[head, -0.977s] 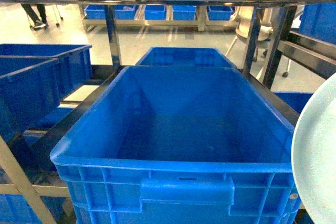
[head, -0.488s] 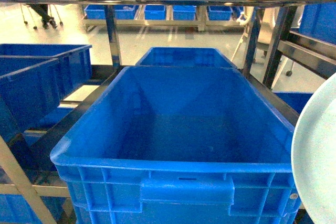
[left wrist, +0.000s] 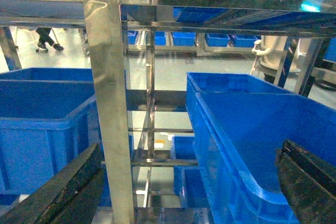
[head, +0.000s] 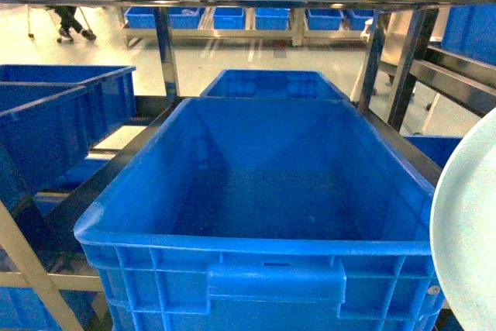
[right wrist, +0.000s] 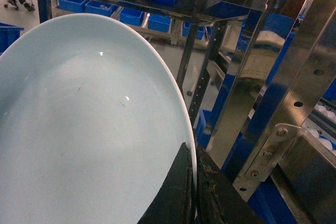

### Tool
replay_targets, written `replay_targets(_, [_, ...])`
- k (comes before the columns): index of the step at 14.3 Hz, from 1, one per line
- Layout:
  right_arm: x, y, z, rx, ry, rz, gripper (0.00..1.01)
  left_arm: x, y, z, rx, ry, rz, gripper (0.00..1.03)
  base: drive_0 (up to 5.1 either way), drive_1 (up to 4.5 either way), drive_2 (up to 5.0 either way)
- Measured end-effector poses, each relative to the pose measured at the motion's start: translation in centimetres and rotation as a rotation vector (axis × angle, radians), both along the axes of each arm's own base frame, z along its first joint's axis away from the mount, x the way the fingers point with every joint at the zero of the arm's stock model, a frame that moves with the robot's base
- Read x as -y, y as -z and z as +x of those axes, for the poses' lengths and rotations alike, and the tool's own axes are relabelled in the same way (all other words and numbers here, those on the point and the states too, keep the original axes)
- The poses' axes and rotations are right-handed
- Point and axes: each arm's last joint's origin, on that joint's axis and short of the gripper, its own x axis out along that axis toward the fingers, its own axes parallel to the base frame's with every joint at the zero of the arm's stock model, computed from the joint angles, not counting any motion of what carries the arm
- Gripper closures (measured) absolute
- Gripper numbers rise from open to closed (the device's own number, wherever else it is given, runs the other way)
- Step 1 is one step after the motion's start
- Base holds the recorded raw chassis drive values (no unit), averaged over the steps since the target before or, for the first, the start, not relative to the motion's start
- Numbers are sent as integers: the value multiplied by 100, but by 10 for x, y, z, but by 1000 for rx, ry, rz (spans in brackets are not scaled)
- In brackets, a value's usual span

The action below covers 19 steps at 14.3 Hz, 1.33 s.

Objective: Place blue tray on left shelf second layer neatly

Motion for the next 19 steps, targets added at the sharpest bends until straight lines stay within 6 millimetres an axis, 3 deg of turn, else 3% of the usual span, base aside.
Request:
replay_targets(8, [-9, -1, 8, 0, -42, 1, 99, 0, 0, 0, 0, 0, 0, 5, 0, 0, 0])
replay_targets(19, [-31, -32, 63, 67, -163, -16, 99, 0, 0, 0, 0, 0, 0, 5, 0, 0, 0])
